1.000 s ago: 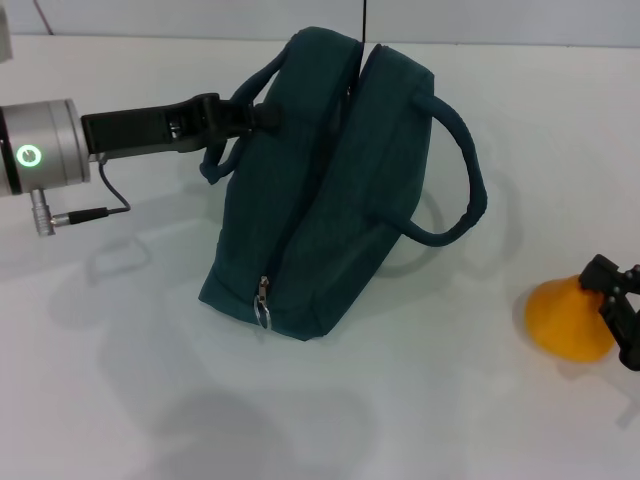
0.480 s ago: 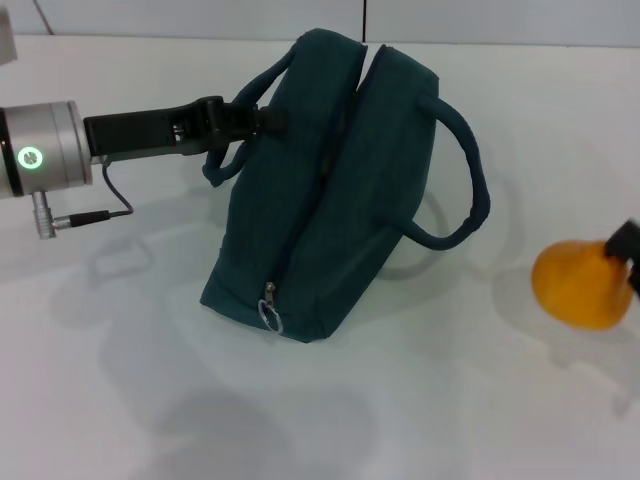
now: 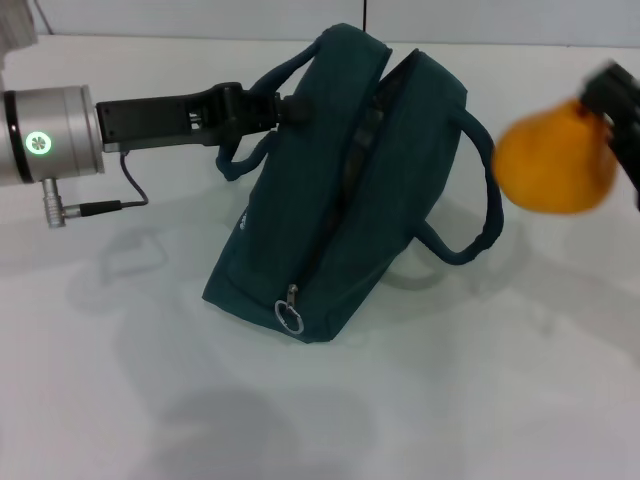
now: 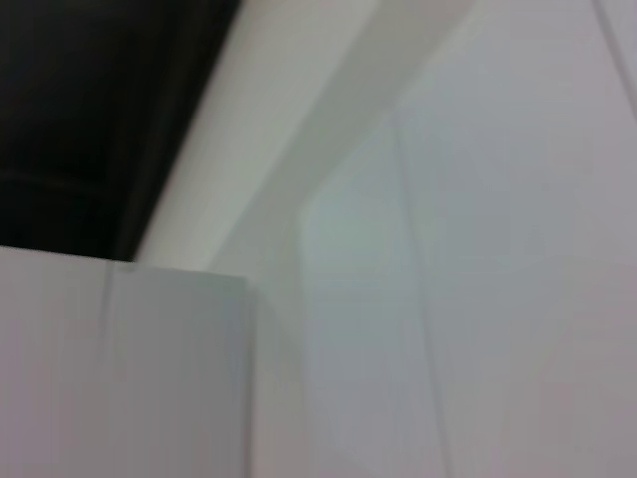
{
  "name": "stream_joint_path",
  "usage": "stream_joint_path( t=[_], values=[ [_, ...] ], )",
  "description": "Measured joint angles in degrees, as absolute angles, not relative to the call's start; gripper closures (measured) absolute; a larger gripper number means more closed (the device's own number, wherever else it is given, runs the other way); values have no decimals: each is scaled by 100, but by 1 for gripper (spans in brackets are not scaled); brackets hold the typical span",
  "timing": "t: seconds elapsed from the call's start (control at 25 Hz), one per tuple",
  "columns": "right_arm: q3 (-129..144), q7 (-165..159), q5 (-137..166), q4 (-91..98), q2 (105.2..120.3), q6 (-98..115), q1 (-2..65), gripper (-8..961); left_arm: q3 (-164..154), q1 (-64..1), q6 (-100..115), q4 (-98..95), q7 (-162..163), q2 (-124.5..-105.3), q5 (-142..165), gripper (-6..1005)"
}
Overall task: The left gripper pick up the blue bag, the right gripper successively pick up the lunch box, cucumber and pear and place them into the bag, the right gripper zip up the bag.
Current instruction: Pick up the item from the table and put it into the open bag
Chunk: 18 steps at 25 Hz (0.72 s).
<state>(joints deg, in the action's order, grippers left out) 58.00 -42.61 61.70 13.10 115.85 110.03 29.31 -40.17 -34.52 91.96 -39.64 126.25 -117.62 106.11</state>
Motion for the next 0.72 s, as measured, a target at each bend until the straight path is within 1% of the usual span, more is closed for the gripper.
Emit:
stream_joint_path(
  t=[0.24, 0.4, 0.72],
  values=[
    [6106, -4486, 6188, 1463, 11607, 10389, 3717, 927, -4048, -3508, 9211, -3973, 12700, -11799, 10604, 951],
    [6569, -4486, 6136, 1540, 11621, 9894, 4063, 926, -4051, -3533, 9212, -3960, 12701, -11811, 10604, 951],
    [7268, -4500, 6130, 1548, 11618, 9315, 4218, 927, -4052, -3575, 9198, -3961, 12681, -11818, 10608, 949]
  ],
)
